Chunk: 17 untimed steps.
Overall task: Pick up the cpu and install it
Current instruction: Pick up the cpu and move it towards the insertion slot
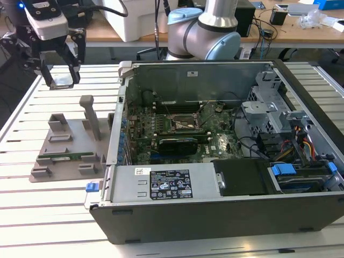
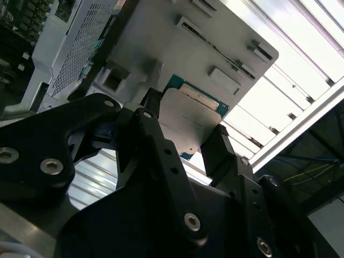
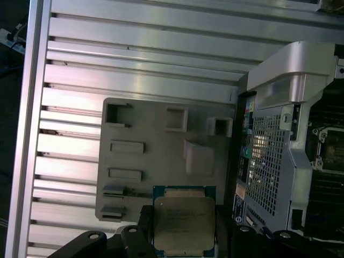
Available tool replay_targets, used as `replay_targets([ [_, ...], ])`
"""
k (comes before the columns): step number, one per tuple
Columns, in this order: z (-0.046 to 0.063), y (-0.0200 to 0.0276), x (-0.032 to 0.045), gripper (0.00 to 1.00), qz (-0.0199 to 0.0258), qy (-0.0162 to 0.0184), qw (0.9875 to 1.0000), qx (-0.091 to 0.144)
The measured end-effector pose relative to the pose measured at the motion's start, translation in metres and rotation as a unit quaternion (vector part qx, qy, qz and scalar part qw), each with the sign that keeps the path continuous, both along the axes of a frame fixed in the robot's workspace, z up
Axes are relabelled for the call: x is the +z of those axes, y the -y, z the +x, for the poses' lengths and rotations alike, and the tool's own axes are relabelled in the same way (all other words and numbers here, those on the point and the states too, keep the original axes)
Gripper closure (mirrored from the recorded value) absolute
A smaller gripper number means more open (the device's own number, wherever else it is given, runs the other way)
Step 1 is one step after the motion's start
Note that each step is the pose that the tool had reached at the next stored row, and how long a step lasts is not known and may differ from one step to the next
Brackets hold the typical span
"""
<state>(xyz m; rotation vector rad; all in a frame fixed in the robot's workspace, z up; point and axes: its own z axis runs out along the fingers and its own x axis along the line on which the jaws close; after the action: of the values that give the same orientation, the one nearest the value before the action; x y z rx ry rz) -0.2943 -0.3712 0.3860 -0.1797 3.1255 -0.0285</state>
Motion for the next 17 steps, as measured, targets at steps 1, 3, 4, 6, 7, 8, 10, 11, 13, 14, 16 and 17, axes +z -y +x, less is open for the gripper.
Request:
replay_targets([
  [1,0.003,0.0000,0.0000,0.45,0.0000,-0.0002,1.0000,0.000],
  [3,0.006,0.0000,0.0000,0.45,0.0000,-0.0004,1.0000,0.000],
  [4,0.008,0.0000,0.0000,0.45,0.0000,-0.0005,1.0000,0.000],
  [6,0.010,0.0000,0.0000,0.45,0.0000,-0.0006,1.0000,0.000],
  [7,0.011,0.0000,0.0000,0.45,0.0000,-0.0007,1.0000,0.000],
  [8,0.012,0.0000,0.0000,0.45,0.0000,-0.0007,1.0000,0.000],
  [10,0.013,0.0000,0.0000,0.45,0.0000,-0.0008,1.0000,0.000],
  [11,0.014,0.0000,0.0000,0.45,0.0000,-0.0008,1.0000,0.000],
  [13,0.017,0.0000,0.0000,0.45,0.0000,-0.0009,1.0000,0.000],
  [14,0.018,0.0000,0.0000,0.45,0.0000,-0.0010,1.0000,0.000],
  [16,0.020,0.0000,0.0000,0.45,0.0000,-0.0011,1.0000,0.000],
  [17,0.021,0.0000,0.0000,0.45,0.0000,-0.0011,1.0000,0.000],
])
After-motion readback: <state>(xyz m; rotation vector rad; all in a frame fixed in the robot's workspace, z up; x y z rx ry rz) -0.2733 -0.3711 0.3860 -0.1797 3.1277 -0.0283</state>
